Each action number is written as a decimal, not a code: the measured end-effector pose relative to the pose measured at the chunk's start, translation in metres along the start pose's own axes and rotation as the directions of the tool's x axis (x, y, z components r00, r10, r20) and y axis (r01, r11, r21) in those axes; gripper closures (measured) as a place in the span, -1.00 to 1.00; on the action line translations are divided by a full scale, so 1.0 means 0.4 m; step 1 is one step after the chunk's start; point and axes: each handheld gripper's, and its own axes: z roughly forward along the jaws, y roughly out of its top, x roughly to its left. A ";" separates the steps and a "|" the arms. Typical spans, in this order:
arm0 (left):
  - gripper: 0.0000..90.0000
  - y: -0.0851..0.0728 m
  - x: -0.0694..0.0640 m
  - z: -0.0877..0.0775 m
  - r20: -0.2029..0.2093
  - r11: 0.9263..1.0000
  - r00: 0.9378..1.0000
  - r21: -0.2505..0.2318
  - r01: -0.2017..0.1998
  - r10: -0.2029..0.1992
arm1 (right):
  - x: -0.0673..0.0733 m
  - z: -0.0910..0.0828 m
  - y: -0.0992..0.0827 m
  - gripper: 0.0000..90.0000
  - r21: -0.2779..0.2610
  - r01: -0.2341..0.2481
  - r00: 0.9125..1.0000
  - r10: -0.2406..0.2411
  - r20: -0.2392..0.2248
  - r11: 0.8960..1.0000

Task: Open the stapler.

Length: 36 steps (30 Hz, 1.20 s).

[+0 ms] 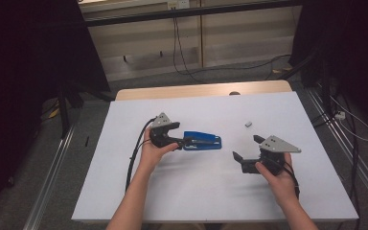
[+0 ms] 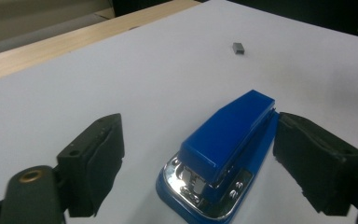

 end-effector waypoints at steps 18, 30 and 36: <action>-0.22 -0.025 -0.001 0.036 0.034 0.996 0.999 0.083 -0.022 0.019 | 0.002 0.003 -0.002 -0.90 -0.001 -0.001 1.000 0.001 -0.009 1.000; 0.06 -0.035 0.005 0.044 0.081 0.995 0.997 0.092 -0.025 0.018 | 0.005 0.012 -0.002 -0.90 0.013 -0.001 1.000 0.001 -0.010 1.000; 0.15 -0.028 0.004 0.037 0.090 0.996 0.996 0.086 -0.033 0.025 | 0.008 0.020 0.005 -0.90 0.008 0.001 1.000 -0.001 -0.009 1.000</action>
